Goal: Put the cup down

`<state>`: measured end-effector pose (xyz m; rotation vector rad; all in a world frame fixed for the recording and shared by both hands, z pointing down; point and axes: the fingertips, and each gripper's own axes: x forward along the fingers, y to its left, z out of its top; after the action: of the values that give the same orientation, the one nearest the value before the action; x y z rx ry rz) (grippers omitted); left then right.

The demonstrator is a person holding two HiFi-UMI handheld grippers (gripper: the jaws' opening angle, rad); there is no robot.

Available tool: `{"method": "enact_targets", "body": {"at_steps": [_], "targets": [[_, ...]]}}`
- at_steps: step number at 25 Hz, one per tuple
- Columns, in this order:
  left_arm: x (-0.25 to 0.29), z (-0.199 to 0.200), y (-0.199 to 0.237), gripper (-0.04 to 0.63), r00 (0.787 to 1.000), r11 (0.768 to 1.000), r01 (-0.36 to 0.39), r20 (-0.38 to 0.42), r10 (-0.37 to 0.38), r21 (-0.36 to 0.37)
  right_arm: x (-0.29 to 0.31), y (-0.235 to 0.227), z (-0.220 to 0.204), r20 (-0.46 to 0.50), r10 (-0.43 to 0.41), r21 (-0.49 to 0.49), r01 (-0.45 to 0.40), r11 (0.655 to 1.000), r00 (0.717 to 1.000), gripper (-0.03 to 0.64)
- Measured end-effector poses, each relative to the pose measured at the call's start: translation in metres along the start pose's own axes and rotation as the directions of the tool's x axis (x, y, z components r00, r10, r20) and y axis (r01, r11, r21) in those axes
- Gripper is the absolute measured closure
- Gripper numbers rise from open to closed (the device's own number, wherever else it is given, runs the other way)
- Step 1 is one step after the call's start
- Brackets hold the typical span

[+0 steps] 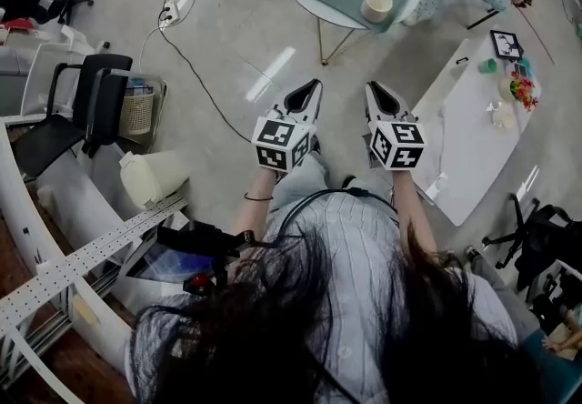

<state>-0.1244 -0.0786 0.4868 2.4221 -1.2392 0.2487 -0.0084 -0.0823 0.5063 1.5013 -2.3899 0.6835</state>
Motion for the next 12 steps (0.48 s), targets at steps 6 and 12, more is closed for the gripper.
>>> {"method": "enact_targets", "body": {"at_steps": [6, 12], "targets": [[-0.010, -0.013, -0.035, 0.578, 0.999, 0.999, -0.036, 0.002, 0.036, 0.002, -0.035, -0.007, -0.013, 0.008, 0.040, 0.011, -0.040, 0.999, 0.999, 0.561], [-0.020, -0.022, -0.070, 0.578, 0.998, 0.998, -0.058, 0.011, 0.058, 0.020, -0.066, -0.011, -0.018, 0.035, 0.080, 0.009, -0.080, 0.997, 0.996, 0.561]]}}
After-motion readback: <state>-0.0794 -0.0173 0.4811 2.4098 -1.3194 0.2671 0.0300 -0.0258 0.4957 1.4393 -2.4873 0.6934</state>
